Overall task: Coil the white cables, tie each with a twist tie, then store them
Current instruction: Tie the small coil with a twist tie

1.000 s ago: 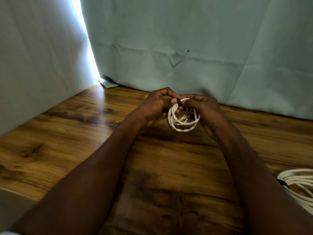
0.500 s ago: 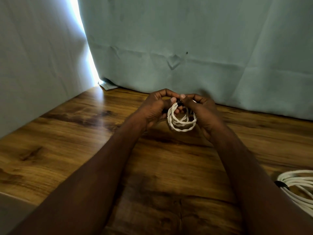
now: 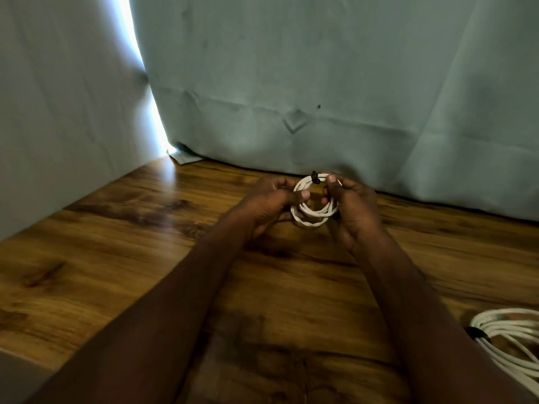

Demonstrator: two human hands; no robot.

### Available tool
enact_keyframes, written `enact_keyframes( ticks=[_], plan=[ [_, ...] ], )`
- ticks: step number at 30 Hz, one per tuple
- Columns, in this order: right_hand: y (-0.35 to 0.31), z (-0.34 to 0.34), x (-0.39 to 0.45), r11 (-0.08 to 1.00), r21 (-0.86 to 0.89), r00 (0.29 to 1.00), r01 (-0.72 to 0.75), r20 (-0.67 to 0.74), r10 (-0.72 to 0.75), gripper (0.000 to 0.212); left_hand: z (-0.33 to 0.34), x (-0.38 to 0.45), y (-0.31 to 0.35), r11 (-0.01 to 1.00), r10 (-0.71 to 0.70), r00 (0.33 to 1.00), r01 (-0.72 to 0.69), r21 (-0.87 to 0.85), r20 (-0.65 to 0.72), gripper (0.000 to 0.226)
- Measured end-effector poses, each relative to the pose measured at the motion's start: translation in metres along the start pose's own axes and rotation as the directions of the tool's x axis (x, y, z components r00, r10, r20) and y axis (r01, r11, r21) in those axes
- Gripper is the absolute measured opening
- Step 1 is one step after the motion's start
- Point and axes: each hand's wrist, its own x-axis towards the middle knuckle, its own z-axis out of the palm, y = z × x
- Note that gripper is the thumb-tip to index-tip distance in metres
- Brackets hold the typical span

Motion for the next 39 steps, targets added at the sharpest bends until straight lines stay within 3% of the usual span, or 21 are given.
enact_keyframes(
  ticks=[3,7,9,11,14,17,18,23,25,28,33,39],
  plan=[
    [0.000,0.000,0.002,0.984,0.149,0.994,-0.094,0.071,0.084,0.019,0.000,0.002,0.000,0.998,0.045,0.998,-0.046,-0.029,-0.051,0.008],
    [0.007,0.007,0.004,0.903,0.371,0.976,-0.215,0.100,0.191,0.040,0.004,0.006,-0.002,0.984,0.004,0.997,-0.018,-0.175,-0.082,0.006],
    [0.011,0.012,0.006,0.871,0.444,0.977,-0.209,0.054,0.207,0.032,0.008,0.008,-0.003,0.937,-0.049,0.999,0.040,-0.348,-0.017,0.017],
    [0.015,0.017,0.007,0.852,0.490,0.975,-0.185,-0.017,0.222,0.032,0.014,0.008,-0.004,0.908,-0.040,0.998,0.055,-0.415,0.044,0.034],
    [0.010,0.014,0.011,0.818,0.543,0.955,-0.192,-0.089,0.283,0.033,0.014,0.004,-0.003,0.904,0.015,0.980,0.072,-0.422,0.198,0.041],
    [0.004,0.001,0.014,0.748,0.619,0.927,-0.240,-0.082,0.366,0.029,0.009,0.000,-0.003,0.928,0.114,0.904,0.051,-0.369,0.412,0.061],
    [0.005,-0.001,0.013,0.738,0.624,0.923,-0.257,-0.068,0.379,0.024,0.009,-0.001,-0.004,0.943,0.133,0.894,0.019,-0.333,0.427,0.062],
    [0.008,0.003,0.008,0.778,0.568,0.950,-0.267,0.018,0.312,0.032,0.015,0.000,-0.009,0.955,0.190,0.951,-0.121,-0.270,0.245,0.049],
    [0.006,0.008,0.003,0.799,0.544,0.959,-0.258,0.041,0.282,0.035,0.013,0.001,-0.010,0.947,0.221,0.948,-0.151,-0.285,0.230,0.046],
    [0.007,0.013,0.003,0.836,0.491,0.945,-0.247,-0.070,0.320,0.041,0.017,-0.002,-0.010,0.951,0.248,0.942,-0.193,-0.240,0.225,0.044],
    [0.010,0.014,0.005,0.886,0.442,0.943,-0.142,-0.212,0.257,0.055,0.027,-0.005,-0.013,0.935,0.348,0.931,-0.337,-0.106,0.110,0.046],
    [0.002,0.001,0.006,0.805,0.576,0.897,-0.145,-0.266,0.352,0.053,0.036,-0.012,-0.016,0.944,0.329,0.932,-0.330,-0.017,0.149,0.048]
  ],
)
